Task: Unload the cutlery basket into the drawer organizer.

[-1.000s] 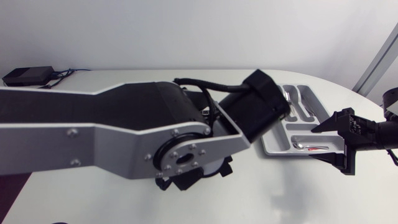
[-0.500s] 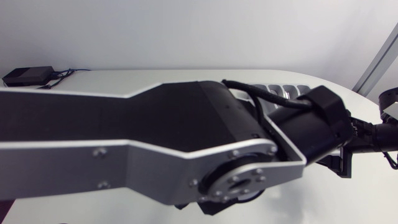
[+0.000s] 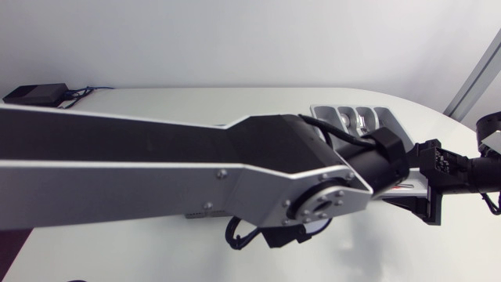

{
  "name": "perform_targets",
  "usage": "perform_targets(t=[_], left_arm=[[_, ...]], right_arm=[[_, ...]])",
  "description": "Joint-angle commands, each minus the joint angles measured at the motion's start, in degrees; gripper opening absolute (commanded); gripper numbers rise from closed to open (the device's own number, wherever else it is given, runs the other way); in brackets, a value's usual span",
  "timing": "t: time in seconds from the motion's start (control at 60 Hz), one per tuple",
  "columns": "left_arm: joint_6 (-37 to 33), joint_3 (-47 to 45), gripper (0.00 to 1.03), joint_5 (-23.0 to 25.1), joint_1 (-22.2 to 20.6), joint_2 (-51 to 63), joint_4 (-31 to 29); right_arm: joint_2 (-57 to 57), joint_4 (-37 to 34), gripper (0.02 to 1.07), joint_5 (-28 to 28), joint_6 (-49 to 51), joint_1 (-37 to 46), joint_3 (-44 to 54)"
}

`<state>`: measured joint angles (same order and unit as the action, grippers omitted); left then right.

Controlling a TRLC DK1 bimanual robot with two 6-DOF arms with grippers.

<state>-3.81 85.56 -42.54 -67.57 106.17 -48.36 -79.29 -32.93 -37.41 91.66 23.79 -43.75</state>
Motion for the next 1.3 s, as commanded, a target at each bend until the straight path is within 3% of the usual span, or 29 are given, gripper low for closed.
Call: perform_targets(t=[0.0,0.45,0.783,1.15,1.283], left_arm=[[2.1,0.4,0.96,-1.8,1.6,1.5,-0.9],[1.7,-1.4,0.94,-3.2,6.0,1.2,-2.0],[0.7,3.0,0.95,-0.7,5.2,-3.7,-3.8],[-1.5,2.2,0.95,1.5,7.8,-12.1,-3.4],[-2.3,-2.5,0.95,2.1,11.0,-15.2,-1.1]], right_arm=[[-0.7,0.1,1.02,-0.5,-0.3,0.4,0.9],[-2.9,0.9,1.02,-1.0,-0.3,0.5,0.7],[2.3,-3.2,1.02,-2.6,-0.4,-1.2,1.6],[15.2,-3.2,1.02,-3.7,-11.3,-16.4,4.1],[19.7,0.8,1.02,1.8,-18.0,-27.8,5.3]])
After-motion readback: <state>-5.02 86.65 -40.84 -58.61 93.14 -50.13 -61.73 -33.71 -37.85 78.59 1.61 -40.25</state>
